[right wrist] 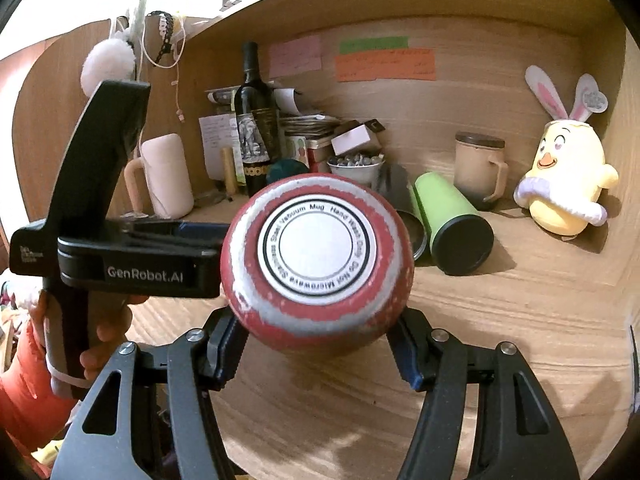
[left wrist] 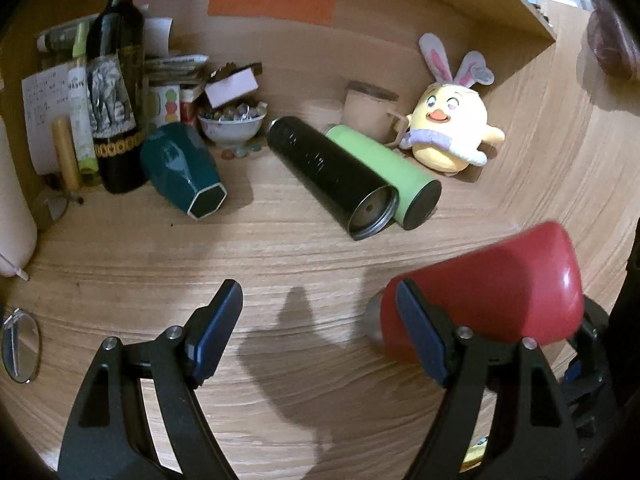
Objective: Flip cup upside down
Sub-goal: 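Lower the inverted red thermos onto the desk with the left gripper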
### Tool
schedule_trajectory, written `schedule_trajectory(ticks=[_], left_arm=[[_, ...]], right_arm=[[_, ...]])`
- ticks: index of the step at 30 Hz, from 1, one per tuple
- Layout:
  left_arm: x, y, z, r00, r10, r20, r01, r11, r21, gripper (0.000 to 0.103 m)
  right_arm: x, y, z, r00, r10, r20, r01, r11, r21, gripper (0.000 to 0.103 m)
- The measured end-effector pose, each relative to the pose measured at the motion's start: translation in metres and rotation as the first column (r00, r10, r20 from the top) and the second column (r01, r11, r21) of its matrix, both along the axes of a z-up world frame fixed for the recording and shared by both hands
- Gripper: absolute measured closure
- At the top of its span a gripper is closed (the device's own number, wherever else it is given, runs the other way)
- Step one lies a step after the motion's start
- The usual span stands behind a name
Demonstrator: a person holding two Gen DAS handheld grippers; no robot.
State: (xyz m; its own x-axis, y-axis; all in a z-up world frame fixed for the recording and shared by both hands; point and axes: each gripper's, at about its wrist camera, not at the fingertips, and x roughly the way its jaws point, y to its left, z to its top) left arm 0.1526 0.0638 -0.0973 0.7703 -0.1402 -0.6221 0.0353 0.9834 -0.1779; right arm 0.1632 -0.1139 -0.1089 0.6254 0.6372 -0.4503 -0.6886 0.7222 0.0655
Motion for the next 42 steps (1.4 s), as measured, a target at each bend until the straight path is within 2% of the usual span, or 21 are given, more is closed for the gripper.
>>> schedule_trajectory(ticks=[5, 10, 14, 17, 21, 25, 28, 42], left_arm=[[0.003, 0.015, -0.002, 0.999, -0.003, -0.040, 0.001, 0.999, -0.045, 0.024], [-0.013, 0.022, 0.031, 0.998, 0.007, 0.055, -0.004, 0.998, -0.058, 0.024], [-0.023, 0.013, 0.060, 0.991, -0.045, 0.130, 0.053, 0.997, -0.056, 0.024], [-0.020, 0.003, 0.070, 0.985, -0.092, 0.143, 0.100, 0.994, -0.045, 0.022], [-0.004, -0.005, 0.068, 0.989, -0.096, 0.113, 0.097, 0.995, -0.002, 0.022], [0.007, 0.007, 0.066, 0.991, -0.088, 0.098, 0.094, 0.994, -0.060, 0.022], [0.009, 0.012, 0.065, 0.992, -0.075, 0.099, 0.082, 0.994, -0.070, 0.021], [0.018, 0.025, 0.064, 0.993, 0.004, 0.115, -0.002, 1.000, -0.022, 0.021]], right_arm=[[0.007, 0.007, 0.004, 1.000, 0.003, -0.004, -0.003, 1.000, -0.014, 0.044], [0.012, 0.020, 0.004, 1.000, 0.016, -0.008, -0.017, 0.999, -0.040, 0.044], [0.019, 0.029, 0.006, 1.000, 0.022, -0.022, -0.023, 0.998, -0.051, 0.044], [0.021, 0.035, 0.006, 1.000, 0.019, -0.022, -0.021, 0.997, -0.070, 0.044], [0.025, 0.042, 0.007, 0.999, 0.025, -0.027, -0.027, 0.996, -0.089, 0.044], [0.029, 0.044, 0.008, 0.999, 0.029, -0.027, -0.031, 0.995, -0.096, 0.044], [0.032, 0.048, 0.008, 0.999, 0.030, -0.032, -0.033, 0.995, -0.096, 0.044], [0.040, 0.060, 0.006, 0.999, 0.029, -0.027, -0.031, 0.994, -0.103, 0.044]])
